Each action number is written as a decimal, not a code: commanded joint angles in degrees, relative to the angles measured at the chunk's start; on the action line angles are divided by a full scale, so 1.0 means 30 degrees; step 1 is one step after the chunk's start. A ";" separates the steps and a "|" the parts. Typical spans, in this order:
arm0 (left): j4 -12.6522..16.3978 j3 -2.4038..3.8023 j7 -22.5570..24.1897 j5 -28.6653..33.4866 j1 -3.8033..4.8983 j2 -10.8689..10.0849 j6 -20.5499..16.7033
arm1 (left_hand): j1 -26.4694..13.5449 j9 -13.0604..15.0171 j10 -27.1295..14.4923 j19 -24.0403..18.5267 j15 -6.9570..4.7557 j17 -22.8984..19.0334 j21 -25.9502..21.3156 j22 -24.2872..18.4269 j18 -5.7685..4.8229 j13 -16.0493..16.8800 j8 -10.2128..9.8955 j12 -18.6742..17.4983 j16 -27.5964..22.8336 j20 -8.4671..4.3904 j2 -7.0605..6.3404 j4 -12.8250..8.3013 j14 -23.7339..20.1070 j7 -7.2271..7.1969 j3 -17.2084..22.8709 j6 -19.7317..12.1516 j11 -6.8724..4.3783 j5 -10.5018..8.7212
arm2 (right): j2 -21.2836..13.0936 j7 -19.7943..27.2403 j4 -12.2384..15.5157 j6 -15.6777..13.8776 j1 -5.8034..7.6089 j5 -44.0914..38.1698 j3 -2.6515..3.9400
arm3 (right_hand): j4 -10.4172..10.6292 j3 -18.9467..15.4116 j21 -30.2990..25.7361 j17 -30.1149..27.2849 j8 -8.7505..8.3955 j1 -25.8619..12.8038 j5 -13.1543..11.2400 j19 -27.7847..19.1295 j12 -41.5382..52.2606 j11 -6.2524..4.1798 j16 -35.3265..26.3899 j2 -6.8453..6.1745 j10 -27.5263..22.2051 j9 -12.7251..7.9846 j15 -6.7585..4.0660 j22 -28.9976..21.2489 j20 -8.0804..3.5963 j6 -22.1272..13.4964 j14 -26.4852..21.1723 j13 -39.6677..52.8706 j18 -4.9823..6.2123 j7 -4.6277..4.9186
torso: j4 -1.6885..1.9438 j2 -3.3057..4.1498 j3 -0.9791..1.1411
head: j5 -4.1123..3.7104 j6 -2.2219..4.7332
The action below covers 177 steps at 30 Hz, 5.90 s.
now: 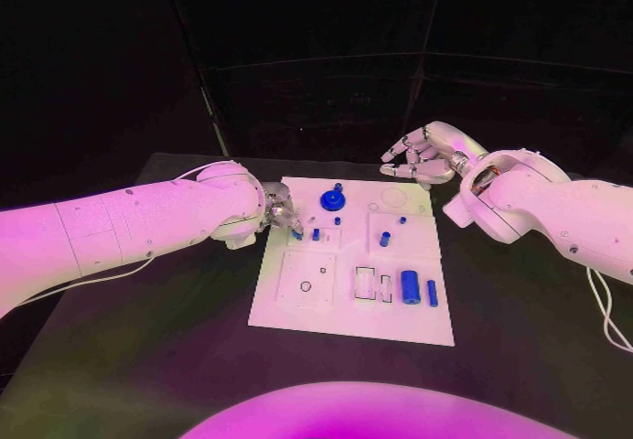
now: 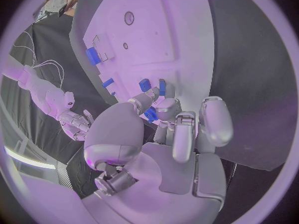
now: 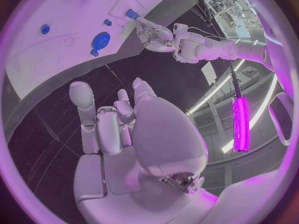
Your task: Assemble the parts on the task board
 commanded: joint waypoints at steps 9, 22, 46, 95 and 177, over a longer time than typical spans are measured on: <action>-0.0040 0.0001 -0.0148 -0.0220 0.0022 0.0100 0.0865 | -0.0098 0.0032 0.0009 0.0078 -0.0134 0.5033 -0.0035 -0.0087 -0.0111 -0.0092 0.0100 -0.0051 0.0060 -0.0028 0.0131 -0.1119 0.1953 -0.0464 0.1209 0.0612 -0.0074 0.0085 | 0.0022 0.0138 0.0008 0.0120 0.0030 -0.0015 0.0009 | 0.0103 -0.0041 -0.0089 -0.0018 0.0064 0.0168 0.0049 0.0086 0.0051 0.0034 -0.0024 0.0015 -0.0126 -0.0031 0.0063 -0.0018 -0.0001 -0.0133 0.0115 -0.0029 0.0320 -0.0023 | 0.0011 -0.0001 -0.0003 | -0.0047 -0.0004; -0.0168 0.0001 -0.0024 -0.0218 0.0026 0.0232 0.1212 | -0.0219 0.0066 0.0032 0.0070 -0.0143 0.5033 -0.0045 -0.0085 -0.0113 -0.0135 0.0161 -0.0092 0.0060 -0.0037 0.0084 -0.1048 0.1953 -0.0486 0.1176 0.0655 -0.0089 0.0080 | 0.0026 0.0143 0.0008 0.0136 0.0028 -0.0015 0.0009 | 0.0135 -0.0056 -0.0095 -0.0045 0.0084 0.0168 0.0114 0.0082 0.0052 0.0038 -0.0040 0.0001 -0.0136 -0.0033 0.0067 -0.0022 0.0001 -0.0141 0.0105 -0.0046 0.0320 -0.0020 | 0.0004 0.0003 0.0009 | -0.0106 -0.0025; -0.0718 -0.0001 -0.0038 -0.0217 0.0038 0.0638 0.2014 | -0.1491 0.0172 0.0332 0.0067 -0.0248 0.5033 -0.0097 -0.0052 -0.0117 0.0199 0.0414 0.0087 0.0060 -0.0140 -0.0070 0.0315 0.1953 -0.0673 -0.0149 0.0905 -0.0221 -0.0037 | -0.0008 0.0109 0.0031 0.0128 0.0029 -0.0015 0.0009 | 0.0137 -0.0057 -0.0087 -0.0053 0.0087 0.0171 0.0120 0.0089 0.0057 0.0037 -0.0044 -0.0001 -0.0131 -0.0032 0.0068 -0.0007 0.0001 -0.0140 0.0103 -0.0041 0.0317 -0.0020 | -0.0001 0.0008 0.0005 | -0.0206 -0.0018; 0.0265 0.0261 0.1845 0.1319 0.0652 -0.0530 -0.1824 | -0.2101 -0.0206 -0.0863 -0.0544 -0.0346 0.4723 -0.1228 -0.1281 0.0134 -0.1855 0.0045 -0.1832 -0.0099 -0.0330 -0.1265 0.4394 0.1870 -0.0644 -0.9267 0.0774 -0.0226 -0.0613 | -0.0040 0.0210 -0.0031 -0.0046 0.0021 -0.0015 0.0007 | 0.0251 -0.0136 -0.0127 -0.0086 0.0120 0.0106 0.0048 0.0055 0.0019 0.0051 -0.0065 -0.0055 -0.0221 -0.0042 0.0078 -0.0062 0.0009 -0.0192 0.0087 -0.0153 0.0326 -0.0008 | 0.0029 -0.0004 -0.0004 | -0.0476 0.0140; -0.7125 -0.0697 1.1148 -0.6887 -0.0178 0.5598 -0.1407 | 0.6503 -0.4907 -0.4561 -0.0696 0.1209 -0.3487 -0.5050 -0.4907 0.0754 -1.6766 -0.5352 -1.7661 -0.4172 0.1099 -0.1224 0.0005 0.0318 0.1191 -0.6336 0.0247 0.1863 -0.0536 | 0.0433 0.0248 -0.0486 -0.0117 -0.0005 -0.0070 0.0009 | 0.0249 -0.0102 -0.0152 -0.0093 0.0145 0.0228 0.0154 0.0033 -0.0043 0.0052 -0.0071 -0.0035 -0.0348 -0.0048 0.0082 -0.0091 0.0015 -0.0243 0.0076 -0.0279 0.0331 -0.0005 | 0.0030 0.0001 -0.0007 | -0.1033 0.0308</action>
